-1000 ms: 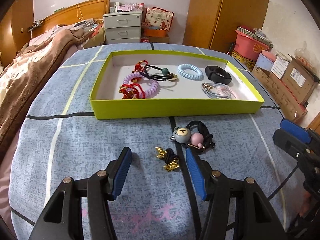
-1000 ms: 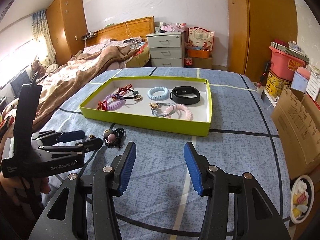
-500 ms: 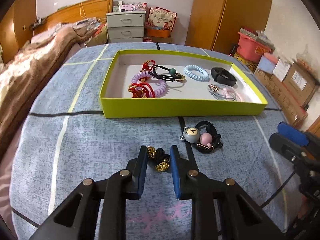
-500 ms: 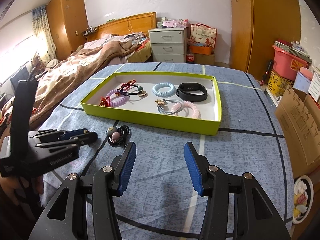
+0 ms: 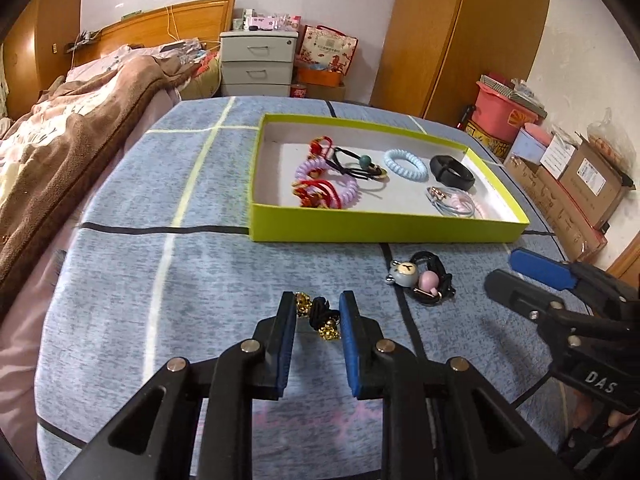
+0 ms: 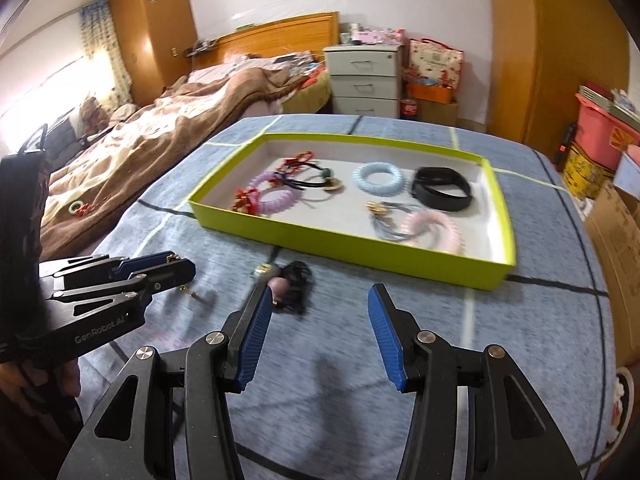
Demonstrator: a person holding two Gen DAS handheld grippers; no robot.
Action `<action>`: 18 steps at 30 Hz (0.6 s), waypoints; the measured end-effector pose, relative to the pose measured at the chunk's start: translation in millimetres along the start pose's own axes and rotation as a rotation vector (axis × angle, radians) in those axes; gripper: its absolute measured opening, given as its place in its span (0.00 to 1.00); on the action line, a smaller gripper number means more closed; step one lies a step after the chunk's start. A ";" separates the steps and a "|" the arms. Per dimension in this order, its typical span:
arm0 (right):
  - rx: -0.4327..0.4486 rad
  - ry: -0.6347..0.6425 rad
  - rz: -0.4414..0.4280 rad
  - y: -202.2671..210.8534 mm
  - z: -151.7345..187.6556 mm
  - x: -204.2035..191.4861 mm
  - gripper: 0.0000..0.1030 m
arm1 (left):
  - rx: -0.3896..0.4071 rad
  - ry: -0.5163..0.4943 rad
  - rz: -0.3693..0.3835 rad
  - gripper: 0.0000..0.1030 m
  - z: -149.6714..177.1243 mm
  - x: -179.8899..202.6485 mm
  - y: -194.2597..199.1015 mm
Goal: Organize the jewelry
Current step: 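Grasp the bear-head hair tie with the right tool while the left tool holds the gold charm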
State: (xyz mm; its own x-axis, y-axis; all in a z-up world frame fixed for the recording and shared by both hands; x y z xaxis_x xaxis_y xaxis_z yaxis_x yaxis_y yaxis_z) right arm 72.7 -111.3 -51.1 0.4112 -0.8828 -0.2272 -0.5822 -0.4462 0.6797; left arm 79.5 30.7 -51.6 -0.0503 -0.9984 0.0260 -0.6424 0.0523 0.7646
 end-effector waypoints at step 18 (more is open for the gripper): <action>-0.126 0.008 0.006 -57.0 -6.6 -16.8 0.49 | -0.006 0.041 -0.020 0.22 1.0 -30.2 -1.0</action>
Point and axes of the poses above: each gripper's, at about its wrist camera, not at the fingertips, and y roughly against the way its jaws point, x to its right, z to its underside, the point moved 3 cm from there along -y, roughly the way its jaws point, and after that the axes turned 10 degrees about -z, right-handed, at the moved point
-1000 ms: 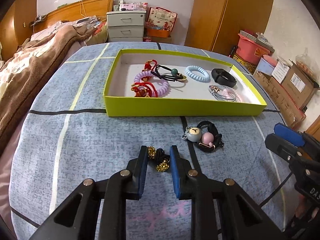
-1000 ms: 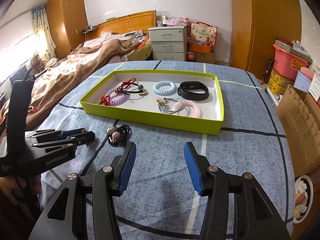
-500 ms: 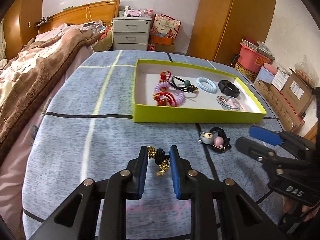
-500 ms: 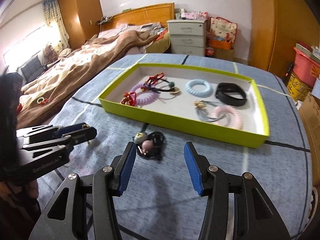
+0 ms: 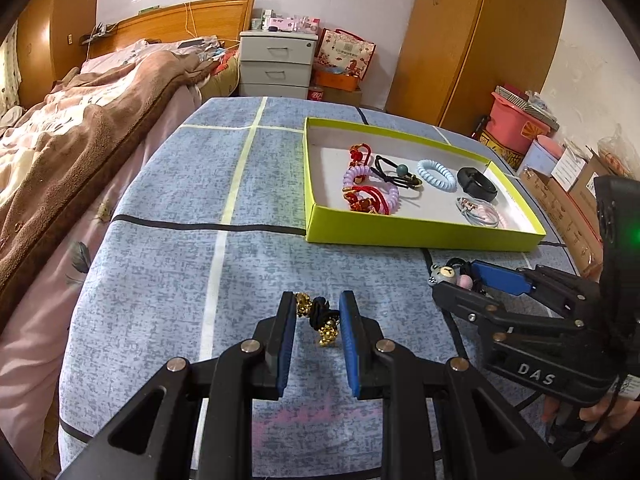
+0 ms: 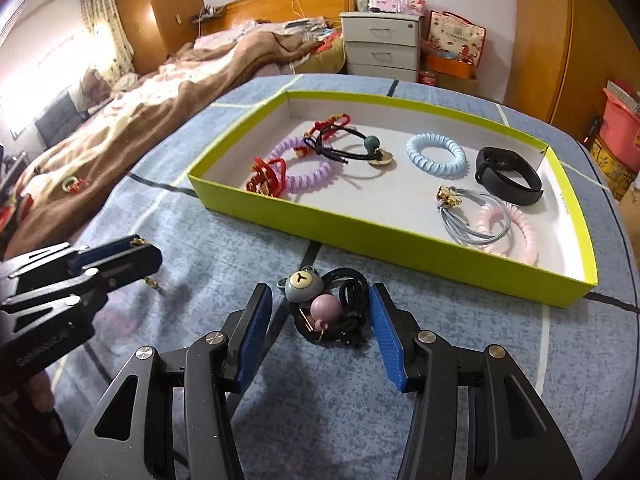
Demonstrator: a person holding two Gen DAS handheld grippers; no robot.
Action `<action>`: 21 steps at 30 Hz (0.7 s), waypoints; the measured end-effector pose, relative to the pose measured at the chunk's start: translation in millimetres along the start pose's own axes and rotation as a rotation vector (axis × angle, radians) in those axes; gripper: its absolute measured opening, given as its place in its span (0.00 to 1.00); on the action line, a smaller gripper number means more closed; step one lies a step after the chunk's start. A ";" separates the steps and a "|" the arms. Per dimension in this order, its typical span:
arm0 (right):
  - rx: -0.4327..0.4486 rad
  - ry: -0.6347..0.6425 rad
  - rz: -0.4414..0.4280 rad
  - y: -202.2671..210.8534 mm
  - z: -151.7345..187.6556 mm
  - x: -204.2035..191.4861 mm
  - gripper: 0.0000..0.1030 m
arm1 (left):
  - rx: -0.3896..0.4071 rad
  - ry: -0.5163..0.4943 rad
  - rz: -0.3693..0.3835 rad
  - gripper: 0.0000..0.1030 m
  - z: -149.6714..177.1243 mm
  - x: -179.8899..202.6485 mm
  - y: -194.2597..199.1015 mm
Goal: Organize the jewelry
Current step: 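Grasp the bear-head hair tie with the right tool while the left tool holds the gold charm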
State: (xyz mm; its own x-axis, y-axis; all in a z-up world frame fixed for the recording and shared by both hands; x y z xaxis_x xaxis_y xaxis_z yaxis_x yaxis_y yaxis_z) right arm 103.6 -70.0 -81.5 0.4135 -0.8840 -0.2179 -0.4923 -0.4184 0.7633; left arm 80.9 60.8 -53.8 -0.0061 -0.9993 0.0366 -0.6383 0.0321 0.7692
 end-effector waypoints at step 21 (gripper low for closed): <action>0.027 -0.041 0.070 6.9 5.7 11.7 0.24 | -0.007 -0.011 0.007 0.22 -3.3 7.9 -3.1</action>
Point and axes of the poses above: each gripper's, at about its wrist camera, not at the fingertips, and y roughly against the way its jaws point, x to its right, z to its underside, the point moved 3 cm from there along -y, roughly the way its jaws point, and after that the axes turned 10 degrees about -z, right-handed, at the moved point
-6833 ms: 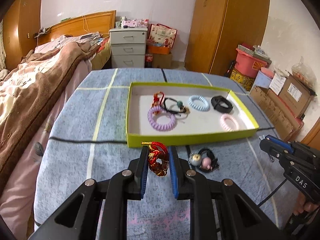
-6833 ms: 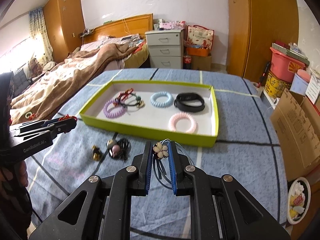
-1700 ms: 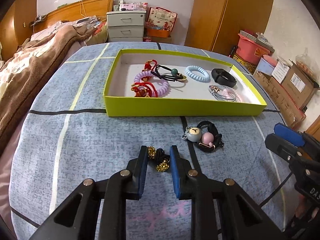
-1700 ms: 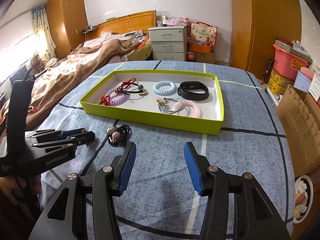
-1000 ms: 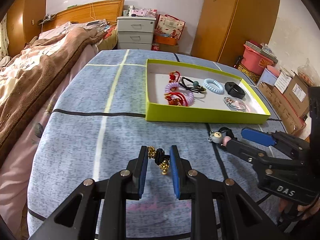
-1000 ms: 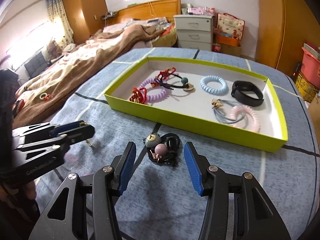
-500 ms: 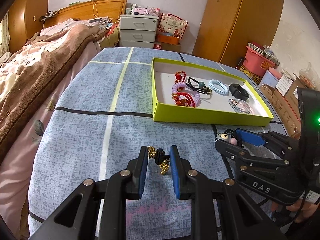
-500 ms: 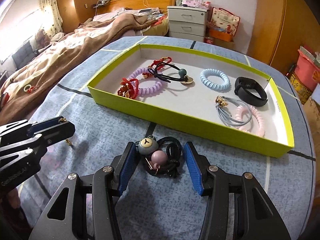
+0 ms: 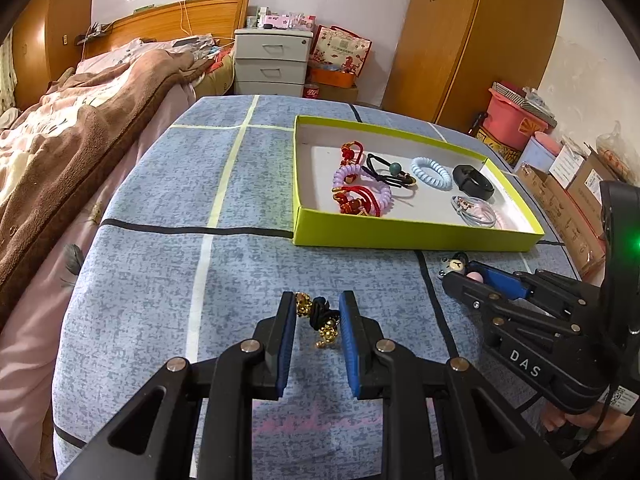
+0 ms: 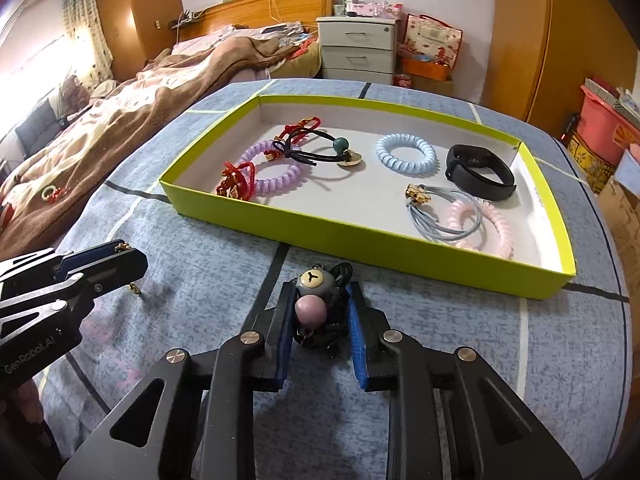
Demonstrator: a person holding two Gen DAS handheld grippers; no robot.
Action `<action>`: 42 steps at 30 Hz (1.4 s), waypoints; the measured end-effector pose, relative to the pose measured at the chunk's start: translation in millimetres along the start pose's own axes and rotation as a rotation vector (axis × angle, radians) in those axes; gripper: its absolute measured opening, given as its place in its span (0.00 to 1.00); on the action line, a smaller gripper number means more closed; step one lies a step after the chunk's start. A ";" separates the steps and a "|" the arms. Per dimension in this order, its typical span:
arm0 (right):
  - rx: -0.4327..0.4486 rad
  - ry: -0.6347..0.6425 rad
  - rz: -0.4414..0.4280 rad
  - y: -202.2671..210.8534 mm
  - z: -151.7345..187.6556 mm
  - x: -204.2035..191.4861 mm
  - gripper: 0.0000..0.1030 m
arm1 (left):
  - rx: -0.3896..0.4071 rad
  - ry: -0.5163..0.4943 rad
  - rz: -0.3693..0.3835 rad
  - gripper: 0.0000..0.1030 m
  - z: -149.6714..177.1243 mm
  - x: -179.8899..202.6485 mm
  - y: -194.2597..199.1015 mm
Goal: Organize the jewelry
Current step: 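Grasp the bear-head hair tie with the right tool while the left tool holds the gold charm, then carry the gold charm and bear-head tie over the yellow box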
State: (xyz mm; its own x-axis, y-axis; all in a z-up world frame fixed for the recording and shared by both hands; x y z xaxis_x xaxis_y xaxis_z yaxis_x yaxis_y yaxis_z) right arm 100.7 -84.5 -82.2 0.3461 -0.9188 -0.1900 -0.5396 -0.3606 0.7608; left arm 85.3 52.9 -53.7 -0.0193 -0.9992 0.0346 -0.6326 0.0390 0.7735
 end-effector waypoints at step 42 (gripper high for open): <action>0.180 -0.092 -0.025 58.7 -26.5 43.5 0.23 | 0.090 -0.069 0.040 0.22 -53.6 36.8 12.0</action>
Point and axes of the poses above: each gripper's, at about its wrist camera, not at the fingertips, and y roughly against the way its jaws point, x to its right, z to its underside, the point moved 3 cm from there along -y, roughly the way its jaws point, and after that the axes turned 10 degrees about -z, right-handed, at the moved point
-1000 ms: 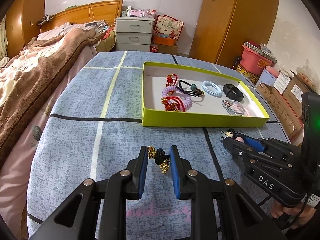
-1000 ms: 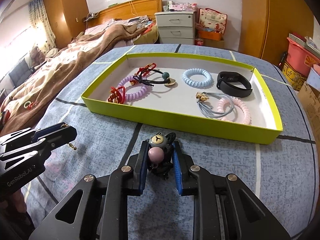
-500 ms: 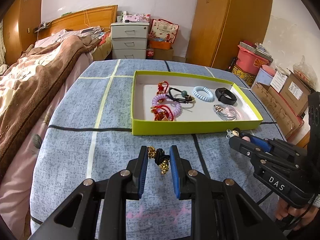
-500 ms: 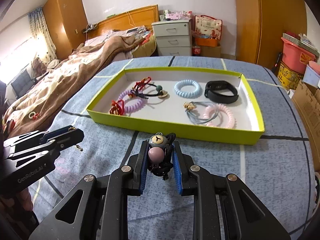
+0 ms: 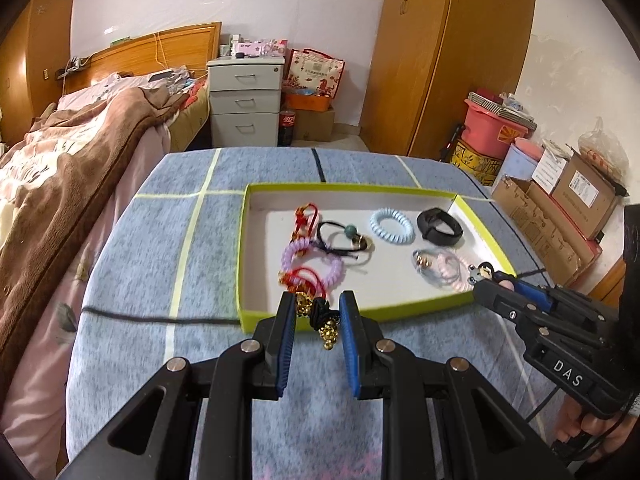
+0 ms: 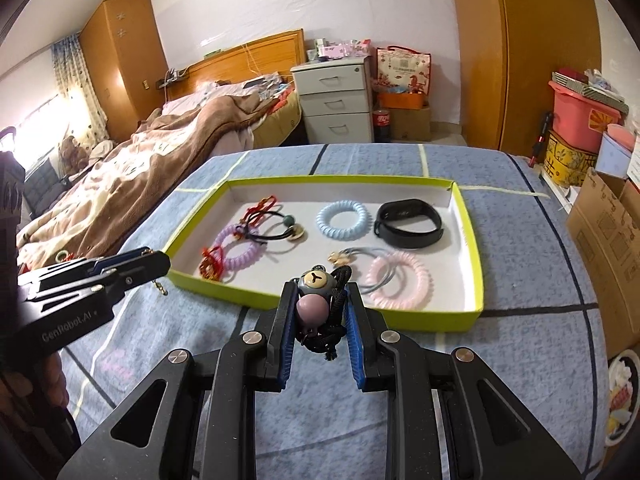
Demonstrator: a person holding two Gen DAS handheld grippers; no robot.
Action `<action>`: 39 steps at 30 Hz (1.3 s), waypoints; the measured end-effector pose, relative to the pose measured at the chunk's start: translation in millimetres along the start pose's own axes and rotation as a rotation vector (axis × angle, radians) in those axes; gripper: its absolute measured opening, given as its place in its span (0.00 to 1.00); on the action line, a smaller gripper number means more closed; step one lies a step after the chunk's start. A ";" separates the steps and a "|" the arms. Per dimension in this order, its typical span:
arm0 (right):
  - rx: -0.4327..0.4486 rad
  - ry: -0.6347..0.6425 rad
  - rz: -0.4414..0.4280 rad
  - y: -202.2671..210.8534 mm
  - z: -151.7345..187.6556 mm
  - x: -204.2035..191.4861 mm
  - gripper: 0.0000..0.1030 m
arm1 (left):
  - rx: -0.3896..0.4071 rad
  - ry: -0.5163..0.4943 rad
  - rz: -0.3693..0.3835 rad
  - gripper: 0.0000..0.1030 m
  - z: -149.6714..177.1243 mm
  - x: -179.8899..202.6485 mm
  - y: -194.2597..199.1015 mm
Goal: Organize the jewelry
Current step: 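Carry the gold charm and bear-head tie over the yellow box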
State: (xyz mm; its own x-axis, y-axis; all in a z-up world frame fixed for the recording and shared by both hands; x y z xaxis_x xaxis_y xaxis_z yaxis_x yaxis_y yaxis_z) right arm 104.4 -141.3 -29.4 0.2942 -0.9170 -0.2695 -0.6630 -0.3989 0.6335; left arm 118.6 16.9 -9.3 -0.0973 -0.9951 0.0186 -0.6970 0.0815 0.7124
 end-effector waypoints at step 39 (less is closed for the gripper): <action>-0.106 0.090 -0.036 -92.6 -70.2 44.5 0.23 | -0.104 -0.058 0.023 0.23 -14.1 28.2 -65.7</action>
State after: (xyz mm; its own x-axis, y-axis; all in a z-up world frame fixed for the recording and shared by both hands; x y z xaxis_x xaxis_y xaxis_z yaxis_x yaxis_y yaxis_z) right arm 227.2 -144.6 -49.1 0.3802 -0.8957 -0.2307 -0.5757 -0.4243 0.6989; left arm 171.7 -17.3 -45.6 -0.1551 -0.9879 -0.0026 -0.6172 0.0948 0.7811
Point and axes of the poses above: each gripper's, at about its wrist camera, not at the fingertips, and y roughly against the way its jaws point, x to its right, z to its underside, the point moved 3 cm from there along -y, roughly the way its jaws point, and after that the axes turned 10 degrees about -z, right-handed, at the moved point
